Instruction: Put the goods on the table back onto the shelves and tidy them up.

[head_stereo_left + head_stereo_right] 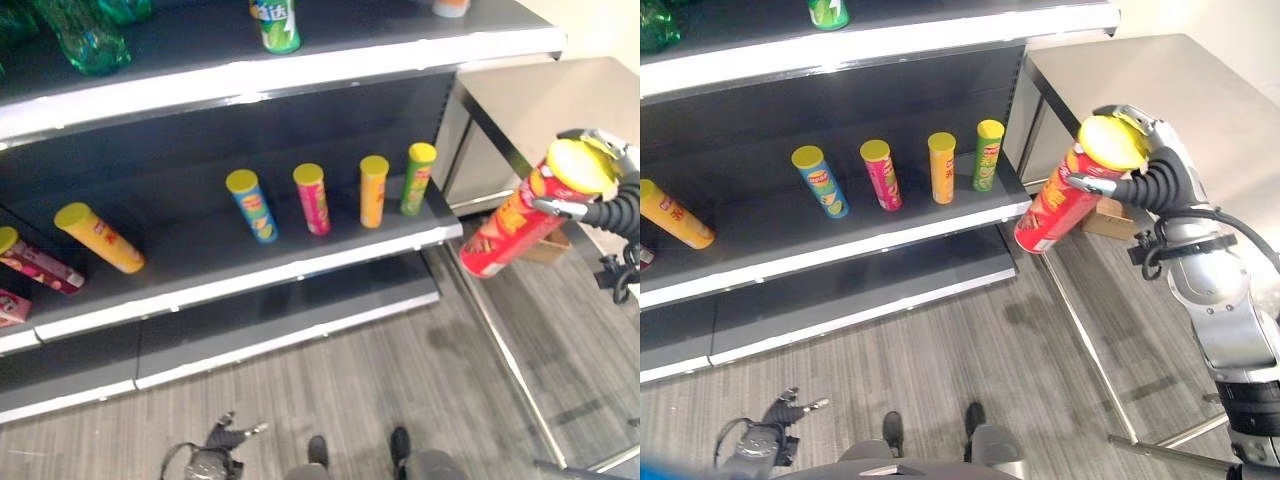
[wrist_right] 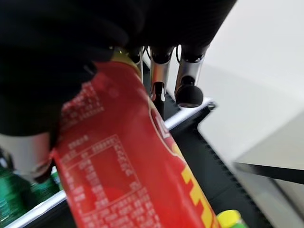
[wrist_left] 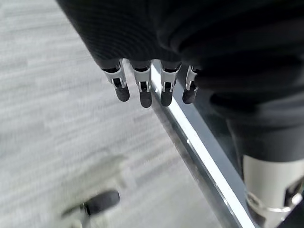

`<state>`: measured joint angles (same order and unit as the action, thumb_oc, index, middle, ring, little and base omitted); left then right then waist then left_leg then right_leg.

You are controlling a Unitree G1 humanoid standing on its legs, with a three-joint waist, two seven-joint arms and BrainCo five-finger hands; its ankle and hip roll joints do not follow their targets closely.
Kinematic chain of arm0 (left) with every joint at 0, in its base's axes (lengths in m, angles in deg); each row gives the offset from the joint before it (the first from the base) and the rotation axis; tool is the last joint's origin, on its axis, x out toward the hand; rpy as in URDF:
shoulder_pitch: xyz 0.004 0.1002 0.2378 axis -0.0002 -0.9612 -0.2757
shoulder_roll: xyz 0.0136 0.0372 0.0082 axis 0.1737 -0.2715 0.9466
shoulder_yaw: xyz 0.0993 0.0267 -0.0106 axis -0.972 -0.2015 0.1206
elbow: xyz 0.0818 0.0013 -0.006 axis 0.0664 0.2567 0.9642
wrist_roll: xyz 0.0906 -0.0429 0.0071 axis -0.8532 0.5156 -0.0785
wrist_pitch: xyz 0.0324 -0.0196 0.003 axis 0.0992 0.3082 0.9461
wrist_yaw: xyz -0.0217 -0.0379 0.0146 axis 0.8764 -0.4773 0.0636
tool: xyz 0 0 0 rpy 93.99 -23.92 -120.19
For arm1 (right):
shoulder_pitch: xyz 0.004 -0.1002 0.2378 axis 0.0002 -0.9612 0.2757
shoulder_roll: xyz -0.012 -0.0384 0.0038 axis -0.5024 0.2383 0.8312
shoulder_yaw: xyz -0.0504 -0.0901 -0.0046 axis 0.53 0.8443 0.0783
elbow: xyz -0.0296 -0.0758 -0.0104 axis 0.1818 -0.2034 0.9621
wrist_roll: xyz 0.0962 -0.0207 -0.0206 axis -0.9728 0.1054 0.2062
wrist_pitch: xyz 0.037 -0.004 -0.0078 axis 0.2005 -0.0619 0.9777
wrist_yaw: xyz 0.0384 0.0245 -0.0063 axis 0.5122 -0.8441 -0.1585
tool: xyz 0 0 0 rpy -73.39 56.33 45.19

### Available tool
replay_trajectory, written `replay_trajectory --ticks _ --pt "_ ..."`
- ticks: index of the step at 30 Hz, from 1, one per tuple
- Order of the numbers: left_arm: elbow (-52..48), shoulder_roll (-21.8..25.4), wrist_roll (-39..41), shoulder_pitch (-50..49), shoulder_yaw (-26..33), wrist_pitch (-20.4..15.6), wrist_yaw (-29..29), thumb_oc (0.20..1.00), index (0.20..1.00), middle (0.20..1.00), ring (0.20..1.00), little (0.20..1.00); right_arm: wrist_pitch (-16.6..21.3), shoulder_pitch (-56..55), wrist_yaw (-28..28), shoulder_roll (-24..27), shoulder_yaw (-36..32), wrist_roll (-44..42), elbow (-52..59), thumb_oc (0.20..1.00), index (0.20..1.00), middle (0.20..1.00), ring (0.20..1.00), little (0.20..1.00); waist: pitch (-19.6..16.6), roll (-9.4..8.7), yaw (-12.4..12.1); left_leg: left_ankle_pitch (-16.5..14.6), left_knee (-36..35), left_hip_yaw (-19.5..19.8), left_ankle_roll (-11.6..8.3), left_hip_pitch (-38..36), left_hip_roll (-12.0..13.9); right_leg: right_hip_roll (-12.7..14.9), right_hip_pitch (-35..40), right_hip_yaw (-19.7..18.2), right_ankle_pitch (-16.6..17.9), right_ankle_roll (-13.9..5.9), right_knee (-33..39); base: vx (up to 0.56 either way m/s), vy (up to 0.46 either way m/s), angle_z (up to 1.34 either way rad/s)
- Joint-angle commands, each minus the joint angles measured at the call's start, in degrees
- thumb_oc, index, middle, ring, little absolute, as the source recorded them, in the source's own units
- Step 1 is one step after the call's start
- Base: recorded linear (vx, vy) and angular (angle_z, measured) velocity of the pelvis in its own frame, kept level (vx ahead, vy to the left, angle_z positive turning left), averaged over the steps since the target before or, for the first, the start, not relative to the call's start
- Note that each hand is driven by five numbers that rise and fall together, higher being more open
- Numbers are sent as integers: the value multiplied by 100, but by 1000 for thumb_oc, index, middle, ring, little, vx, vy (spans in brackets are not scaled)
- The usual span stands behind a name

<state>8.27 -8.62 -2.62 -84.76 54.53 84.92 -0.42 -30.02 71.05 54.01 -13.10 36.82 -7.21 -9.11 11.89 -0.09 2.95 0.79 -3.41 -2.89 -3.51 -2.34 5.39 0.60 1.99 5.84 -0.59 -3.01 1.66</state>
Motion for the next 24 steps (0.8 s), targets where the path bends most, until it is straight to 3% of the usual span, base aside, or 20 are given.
replay_trajectory --ticks 1,3,7,10,13,14,15,17,18,22,23,24 --pt "-71 373 92 195 -41 -63 -53 1000 1000 1000 1000 1000 200 335 22 82 -6 279 312 200 200 200 200 200 -56 -417 -291 -423 504 139 30 426 -541 40 -38 -130 -748 -222 -244 -116 69 18" --pt "-157 342 60 264 -134 -79 -55 1000 1000 1000 1000 1000 169 394 -30 196 143 364 296 200 200 200 200 200 85 -435 -277 -437 954 120 -110 769 -578 171 6 -44 -708 -233 -126 -142 118 39" --pt "-143 319 101 309 -98 -61 -170 1000 1000 1000 1000 1000 114 579 -123 327 573 481 269 200 200 200 200 200 107 -411 -215 -432 958 42 -252 793 -27 474 -61 92 -624 -354 -119 -46 220 36" --pt "34 331 171 438 -56 -62 -330 1000 1000 1000 1000 1000 143 637 -153 353 749 351 259 200 200 200 200 200 74 -408 -149 -22 822 195 -365 766 859 848 -233 228 -658 -490 -175 -17 280 16" --pt "67 402 163 472 -43 -55 -379 1000 1000 1000 1000 1000 107 579 -109 410 791 358 172 200 200 200 200 200 -29 -235 -43 606 566 284 -636 660 1437 1057 -153 364 -682 -655 -143 223 478 37" --pt "85 464 59 469 -99 -53 -349 1000 1000 1000 1000 1000 67 405 -128 337 684 352 199 200 200 200 200 200 -156 -70 29 542 409 216 -873 609 1456 1335 108 479 -602 -896 -25 368 574 37" --pt "86 466 58 468 -106 -54 -349 1000 1000 1000 1000 1000 64 380 -131 335 665 353 212 200 200 200 200 200 -155 -78 24 533 409 213 -870 597 1446 1345 128 484 -598 -904 -9 436 618 39" --pt "81 496 -45 401 -140 -47 -293 1000 1000 1000 1000 1000 19 250 -166 273 556 414 241 200 200 200 200 200 -193 -22 11 214 343 22 -881 525 1248 1585 192 436 -497 -1008 -35 241 429 60" --pt "163 562 -184 494 -239 -68 -271 1000 1000 1000 1000 1000 -28 286 -113 135 542 544 189 200 200 200 200 200 -179 -69 11 -111 339 -36 -757 522 888 1949 107 402 -179 -1104 -124 170 419 47" --pt "165 568 -185 496 -236 -68 -269 1000 1000 1000 1000 1000 -31 290 -112 127 544 548 190 200 200 200 200 200 -186 -102 6 -122 356 -51 -738 534 849 1990 92 387 -175 -1124 -126 66 191 8" --pt "124 723 -304 405 -209 -62 -250 1000 1000 1000 1000 1000 -46 615 -134 -95 851 674 134 200 200 200 200 200 -118 -86 -108 -348 235 -285 -428 383 480 2290 -250 450 237 -1062 -465 164 572 26" --pt "131 774 -327 377 -164 -49 -250 1000 1000 1000 1000 1000 -39 762 -138 -156 997 693 94 200 200 200 200 200 -126 -101 -148 -316 116 -404 -344 336 378 2384 -397 540 439 -1038 -585 194 671 8"
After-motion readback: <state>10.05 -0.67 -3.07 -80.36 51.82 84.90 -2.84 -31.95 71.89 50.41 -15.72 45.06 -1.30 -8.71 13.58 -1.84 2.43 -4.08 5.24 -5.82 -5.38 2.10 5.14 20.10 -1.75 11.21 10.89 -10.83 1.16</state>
